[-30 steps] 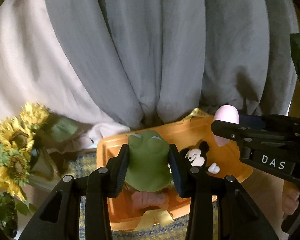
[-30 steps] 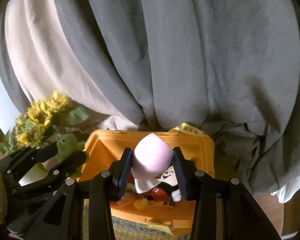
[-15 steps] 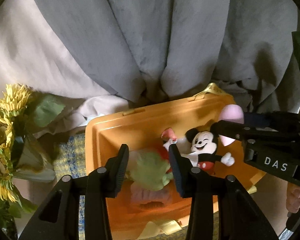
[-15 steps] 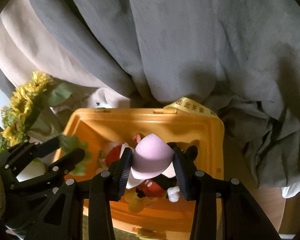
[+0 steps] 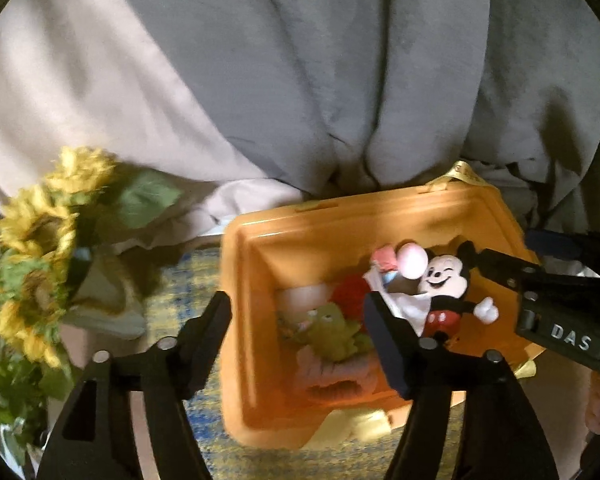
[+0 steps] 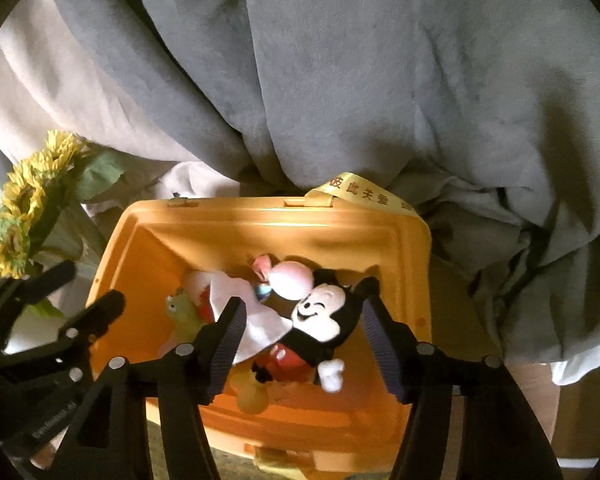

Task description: Organize soft objects

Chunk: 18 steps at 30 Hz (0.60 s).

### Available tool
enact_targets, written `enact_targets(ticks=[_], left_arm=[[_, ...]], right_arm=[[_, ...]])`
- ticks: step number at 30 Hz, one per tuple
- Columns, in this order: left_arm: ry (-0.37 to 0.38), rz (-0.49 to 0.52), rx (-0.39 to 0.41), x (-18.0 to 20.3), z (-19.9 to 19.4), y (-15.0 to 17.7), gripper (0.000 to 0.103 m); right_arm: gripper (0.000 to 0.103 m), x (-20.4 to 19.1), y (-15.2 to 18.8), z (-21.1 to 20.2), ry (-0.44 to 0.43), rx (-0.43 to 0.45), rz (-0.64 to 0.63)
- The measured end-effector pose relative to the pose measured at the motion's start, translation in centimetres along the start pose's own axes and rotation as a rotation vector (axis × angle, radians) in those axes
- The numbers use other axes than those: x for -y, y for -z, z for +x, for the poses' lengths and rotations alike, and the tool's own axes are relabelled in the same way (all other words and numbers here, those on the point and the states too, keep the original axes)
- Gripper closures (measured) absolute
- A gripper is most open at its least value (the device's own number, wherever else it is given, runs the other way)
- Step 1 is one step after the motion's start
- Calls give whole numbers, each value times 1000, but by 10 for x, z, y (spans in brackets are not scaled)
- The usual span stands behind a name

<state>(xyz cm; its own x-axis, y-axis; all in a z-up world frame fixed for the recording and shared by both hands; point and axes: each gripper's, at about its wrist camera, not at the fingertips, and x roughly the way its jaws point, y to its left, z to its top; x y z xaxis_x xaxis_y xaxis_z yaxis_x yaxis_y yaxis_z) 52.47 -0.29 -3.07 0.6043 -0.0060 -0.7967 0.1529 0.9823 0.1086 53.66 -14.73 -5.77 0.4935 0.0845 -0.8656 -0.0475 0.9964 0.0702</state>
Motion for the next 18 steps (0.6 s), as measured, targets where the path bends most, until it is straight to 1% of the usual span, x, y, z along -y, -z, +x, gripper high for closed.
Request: enact_targets(ticks=[2, 5, 7, 8, 13, 16, 18], left_arm=[[-22, -18, 24, -3, -10, 6, 29], [-46, -48, 65, -8, -26, 16, 20], [-57, -71, 93, -12, -38, 23, 12], [-61, -83, 112, -14, -46, 27, 11], [-60, -93, 193, -19, -82, 48, 3], [-60, -96, 245, -23, -105, 63, 1], [-57, -90, 272, -24, -117, 72, 1]], right_arm=[[38, -3, 6, -8, 14, 28, -13], [32, -8, 18, -26, 34, 86, -22], [28, -10, 24, -36, 48, 121, -25], [26, -11, 29, -43, 53, 141, -25], [23, -17, 51, -79, 89, 240, -20], [23, -24, 67, -102, 101, 296, -5], [22, -29, 81, -118, 100, 335, 7]])
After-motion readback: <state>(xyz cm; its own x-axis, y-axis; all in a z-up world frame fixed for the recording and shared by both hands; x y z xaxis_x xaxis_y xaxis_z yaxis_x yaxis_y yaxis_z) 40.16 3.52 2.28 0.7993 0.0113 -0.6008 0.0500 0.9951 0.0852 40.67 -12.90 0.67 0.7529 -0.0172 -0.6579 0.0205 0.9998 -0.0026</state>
